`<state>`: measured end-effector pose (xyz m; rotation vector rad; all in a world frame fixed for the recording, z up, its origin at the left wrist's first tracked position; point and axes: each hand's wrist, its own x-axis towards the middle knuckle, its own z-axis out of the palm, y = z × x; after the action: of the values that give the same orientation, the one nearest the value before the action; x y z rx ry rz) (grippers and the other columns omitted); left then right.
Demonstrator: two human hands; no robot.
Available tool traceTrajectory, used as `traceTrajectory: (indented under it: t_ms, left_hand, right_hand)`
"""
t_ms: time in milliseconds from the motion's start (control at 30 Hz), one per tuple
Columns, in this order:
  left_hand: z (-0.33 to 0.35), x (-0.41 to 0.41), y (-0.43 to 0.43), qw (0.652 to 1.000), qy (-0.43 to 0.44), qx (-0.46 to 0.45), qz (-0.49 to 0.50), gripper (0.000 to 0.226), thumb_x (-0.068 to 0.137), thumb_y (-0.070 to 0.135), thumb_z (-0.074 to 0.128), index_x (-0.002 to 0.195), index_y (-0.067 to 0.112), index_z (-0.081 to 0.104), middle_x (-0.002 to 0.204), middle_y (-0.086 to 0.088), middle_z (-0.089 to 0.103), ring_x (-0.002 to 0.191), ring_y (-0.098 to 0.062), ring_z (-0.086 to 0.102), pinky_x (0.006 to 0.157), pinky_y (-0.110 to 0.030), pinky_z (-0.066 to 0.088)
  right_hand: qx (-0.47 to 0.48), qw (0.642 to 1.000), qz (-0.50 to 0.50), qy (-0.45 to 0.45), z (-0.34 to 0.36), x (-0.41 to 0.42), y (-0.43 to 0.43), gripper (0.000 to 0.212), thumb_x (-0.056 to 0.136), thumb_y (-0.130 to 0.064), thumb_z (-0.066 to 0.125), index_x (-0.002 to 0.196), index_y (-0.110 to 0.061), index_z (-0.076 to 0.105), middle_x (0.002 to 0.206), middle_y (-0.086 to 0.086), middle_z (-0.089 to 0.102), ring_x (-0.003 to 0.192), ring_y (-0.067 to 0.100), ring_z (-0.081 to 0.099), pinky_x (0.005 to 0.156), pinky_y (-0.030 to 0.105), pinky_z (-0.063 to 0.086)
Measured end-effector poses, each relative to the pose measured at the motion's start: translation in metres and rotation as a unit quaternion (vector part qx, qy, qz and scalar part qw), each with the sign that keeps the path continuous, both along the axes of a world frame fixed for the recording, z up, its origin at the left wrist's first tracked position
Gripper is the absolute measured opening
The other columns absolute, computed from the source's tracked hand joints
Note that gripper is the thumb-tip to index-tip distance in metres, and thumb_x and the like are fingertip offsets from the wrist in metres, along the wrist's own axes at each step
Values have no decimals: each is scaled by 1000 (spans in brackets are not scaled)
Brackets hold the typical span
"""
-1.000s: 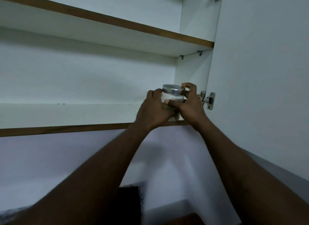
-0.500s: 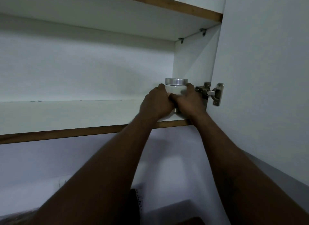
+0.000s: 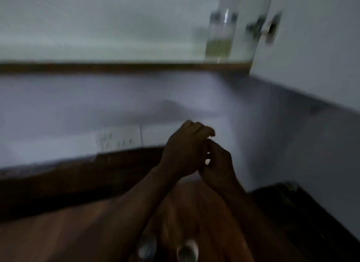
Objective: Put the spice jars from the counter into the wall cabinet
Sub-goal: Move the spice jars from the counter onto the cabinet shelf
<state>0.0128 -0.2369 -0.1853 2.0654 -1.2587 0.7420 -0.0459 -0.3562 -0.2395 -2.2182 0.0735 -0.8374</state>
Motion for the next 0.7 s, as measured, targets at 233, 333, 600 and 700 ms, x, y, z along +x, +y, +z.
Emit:
traceTrajectory:
  t_ms: [233,333,600,700]
  left_hand:
    - [-239,-110,112,871,325,367,40,40,98,30,55,137,21,56,136,-5,58,123,-25,57,102,-40,46]
    - [-292,-144,133,834,339,436,16,75,90,48,66,155,25,36,151,-6,45,135,-32,47,106,-44,42]
    - [-326,-171,125,846,265,458,60,83,86,60,62,152,16,35,153,-7,43,134,-34,36,109,-44,24]
    - [-312,-161,128,862,306,401,41,93,85,56,67,158,23,20,154,-5,43,138,-33,35,113,-47,26]
  right_hand:
    - [-41,897,55,436,-206,-144,64,78,82,-50,77,149,-22,48,149,0,53,131,18,54,94,14,36]
    - [-68,871,98,476,-245,-179,85,101,78,-59,78,158,-21,30,162,3,35,146,21,37,117,29,31]
    - [-120,858,88,491,-274,-184,111,71,98,-38,61,157,-17,28,160,11,34,144,26,39,116,36,33]
    - [-63,879,62,468,-249,-172,98,73,93,-45,67,154,-20,36,150,6,49,135,21,50,111,35,41]
